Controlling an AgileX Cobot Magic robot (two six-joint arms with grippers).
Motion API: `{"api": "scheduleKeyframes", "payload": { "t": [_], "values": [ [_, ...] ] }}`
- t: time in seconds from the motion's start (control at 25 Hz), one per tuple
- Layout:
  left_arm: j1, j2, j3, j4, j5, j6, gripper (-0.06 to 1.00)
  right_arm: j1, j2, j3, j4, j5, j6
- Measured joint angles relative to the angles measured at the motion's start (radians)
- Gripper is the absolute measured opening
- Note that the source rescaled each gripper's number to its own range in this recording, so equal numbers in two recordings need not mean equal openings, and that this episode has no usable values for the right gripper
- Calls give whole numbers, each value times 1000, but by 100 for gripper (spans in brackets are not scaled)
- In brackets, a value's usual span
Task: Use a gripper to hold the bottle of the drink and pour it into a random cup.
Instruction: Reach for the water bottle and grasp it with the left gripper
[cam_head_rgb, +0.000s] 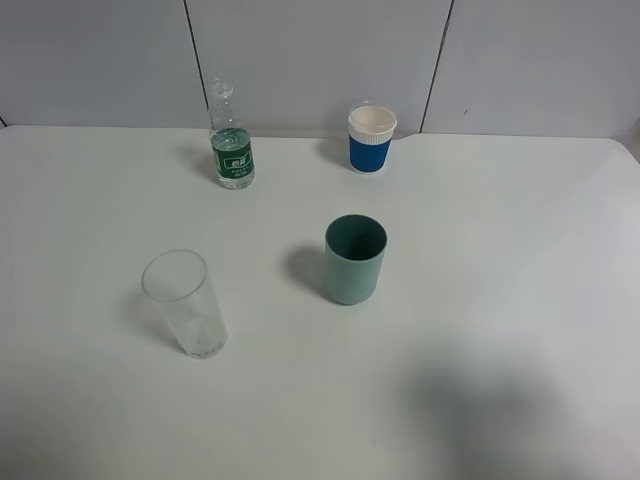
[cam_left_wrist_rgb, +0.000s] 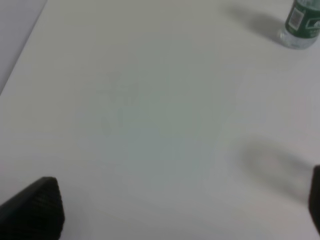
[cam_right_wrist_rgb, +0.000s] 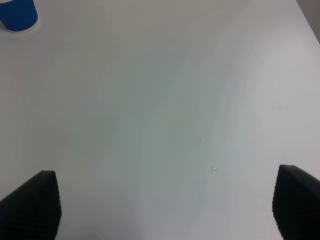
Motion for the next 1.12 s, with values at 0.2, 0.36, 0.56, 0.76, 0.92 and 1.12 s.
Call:
{"api": "scheduleKeyframes", "payload": {
  "t": [0.2, 0.36, 0.56, 0.76, 0.92, 1.12],
  "values": [
    [0, 0, 0, 0, 0, 0, 100, 0, 0, 0, 0, 0, 0],
    [0, 0, 0, 0, 0, 0, 100, 0, 0, 0, 0, 0, 0],
    [0, 0, 0, 0, 0, 0, 100, 0, 0, 0, 0, 0, 0],
    [0, 0, 0, 0, 0, 0, 100, 0, 0, 0, 0, 0, 0],
    [0, 0, 0, 0, 0, 0, 100, 0, 0, 0, 0, 0, 0],
    [0, 0, 0, 0, 0, 0, 100, 0, 0, 0, 0, 0, 0]
  ]
}}
